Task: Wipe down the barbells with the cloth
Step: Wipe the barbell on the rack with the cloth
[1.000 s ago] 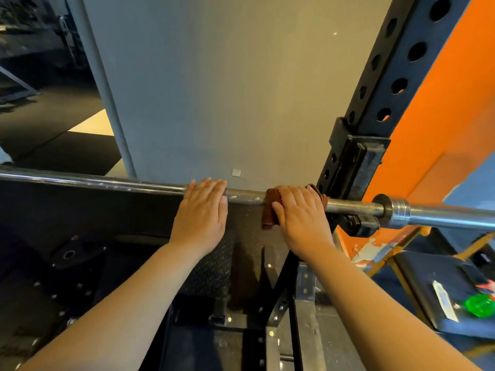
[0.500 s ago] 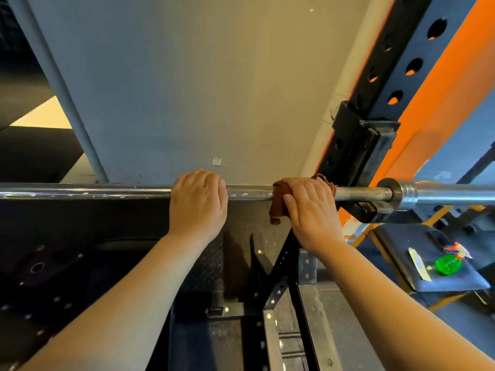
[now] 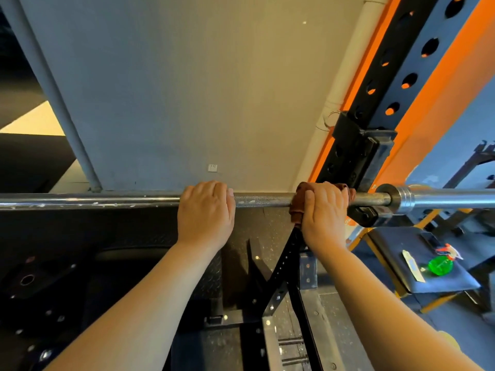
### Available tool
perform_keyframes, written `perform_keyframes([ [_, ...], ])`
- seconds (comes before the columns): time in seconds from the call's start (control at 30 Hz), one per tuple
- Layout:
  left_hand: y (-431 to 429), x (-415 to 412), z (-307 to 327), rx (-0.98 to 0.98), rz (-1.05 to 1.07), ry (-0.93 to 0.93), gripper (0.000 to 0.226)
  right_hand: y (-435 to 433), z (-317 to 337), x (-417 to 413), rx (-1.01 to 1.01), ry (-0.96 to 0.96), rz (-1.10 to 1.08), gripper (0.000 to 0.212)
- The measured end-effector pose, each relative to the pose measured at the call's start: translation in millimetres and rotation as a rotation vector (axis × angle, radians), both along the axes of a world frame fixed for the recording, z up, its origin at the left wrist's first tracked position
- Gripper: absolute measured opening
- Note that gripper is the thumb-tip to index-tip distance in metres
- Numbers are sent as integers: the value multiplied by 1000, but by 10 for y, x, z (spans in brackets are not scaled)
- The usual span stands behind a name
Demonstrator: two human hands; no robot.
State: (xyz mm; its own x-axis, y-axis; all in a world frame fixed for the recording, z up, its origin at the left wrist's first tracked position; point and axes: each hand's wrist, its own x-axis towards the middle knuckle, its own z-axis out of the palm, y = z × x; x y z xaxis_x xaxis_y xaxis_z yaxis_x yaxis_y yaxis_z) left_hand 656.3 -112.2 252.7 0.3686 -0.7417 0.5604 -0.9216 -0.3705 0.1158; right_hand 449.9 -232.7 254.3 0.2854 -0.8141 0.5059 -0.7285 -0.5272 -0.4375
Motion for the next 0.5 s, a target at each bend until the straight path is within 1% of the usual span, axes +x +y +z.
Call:
perform_keyframes([
  [0.07, -8, -9, -1, 7, 3, -2, 50, 151, -44, 184, 49, -63, -22, 46],
  [0.1, -9, -7, -1, 8, 3, -2, 50, 226, -63, 258, 57, -53, 8, 45],
  [0.17, -8, -1, -2, 8, -7, -4, 50, 303, -104, 293, 38, 31, 80, 40],
  [0.27, -1, 20, -29, 5, -20, -15, 50, 142, -52, 64, -49, 205, 201, 40],
  [0.33, -5, 27, -44, 4, -27, -19, 48, 6, -5, -100, -93, 279, 211, 41],
  [0.4, -14, 17, -42, 9, -21, -19, 47, 8, 4, -85, -84, 215, 140, 41],
  [0.47, -14, 1, -35, 12, -19, -20, 48, 145, -27, 103, -16, 107, 65, 39],
  [0.5, -11, 0, -34, 10, -22, -25, 49, 220, -43, 204, 11, 78, 61, 38],
])
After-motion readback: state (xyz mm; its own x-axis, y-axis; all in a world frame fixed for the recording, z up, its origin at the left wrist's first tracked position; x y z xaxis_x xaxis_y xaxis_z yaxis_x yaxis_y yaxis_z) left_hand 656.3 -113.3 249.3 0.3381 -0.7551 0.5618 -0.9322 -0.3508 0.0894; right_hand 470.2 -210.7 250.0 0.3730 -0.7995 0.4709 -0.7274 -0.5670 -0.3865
